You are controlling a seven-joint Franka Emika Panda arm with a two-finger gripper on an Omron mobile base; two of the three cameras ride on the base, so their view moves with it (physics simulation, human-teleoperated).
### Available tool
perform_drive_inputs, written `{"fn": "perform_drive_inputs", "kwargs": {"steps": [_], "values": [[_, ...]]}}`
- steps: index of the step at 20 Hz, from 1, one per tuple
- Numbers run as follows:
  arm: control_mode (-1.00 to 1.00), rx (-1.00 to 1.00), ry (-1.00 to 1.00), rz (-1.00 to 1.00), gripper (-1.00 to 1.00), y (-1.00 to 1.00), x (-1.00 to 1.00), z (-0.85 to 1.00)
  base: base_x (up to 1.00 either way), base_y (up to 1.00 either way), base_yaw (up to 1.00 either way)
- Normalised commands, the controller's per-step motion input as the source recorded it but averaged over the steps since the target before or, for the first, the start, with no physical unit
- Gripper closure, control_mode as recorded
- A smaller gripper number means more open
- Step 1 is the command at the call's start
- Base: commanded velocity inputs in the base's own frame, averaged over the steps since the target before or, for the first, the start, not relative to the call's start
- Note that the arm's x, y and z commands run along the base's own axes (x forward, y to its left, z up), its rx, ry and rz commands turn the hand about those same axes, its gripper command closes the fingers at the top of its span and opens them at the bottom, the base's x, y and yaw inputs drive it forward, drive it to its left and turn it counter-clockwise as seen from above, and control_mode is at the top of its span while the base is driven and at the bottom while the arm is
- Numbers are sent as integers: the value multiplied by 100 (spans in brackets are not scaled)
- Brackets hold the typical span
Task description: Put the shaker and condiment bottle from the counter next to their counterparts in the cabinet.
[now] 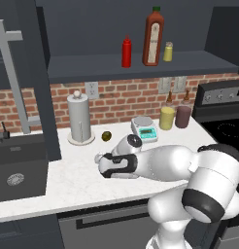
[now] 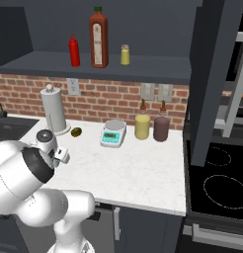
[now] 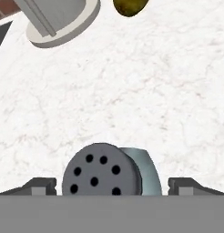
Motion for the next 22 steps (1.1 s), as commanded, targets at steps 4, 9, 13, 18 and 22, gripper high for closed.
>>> {"fn": "perform_drive_inputs", "kwargs": {"steps": [4,9,13,18,22], "values": [[-100,0,7,0,100,14,0,-33,0,0,0],[-100,0,0,0,100,0,0,0,0,0,0],[-100,0,0,0,100,0,0,0,0,0,0],[-100,0,0,0,100,-5,-3,9,0,0,0],[-100,5,0,3,100,-44,-8,95,0,0,0]]}}
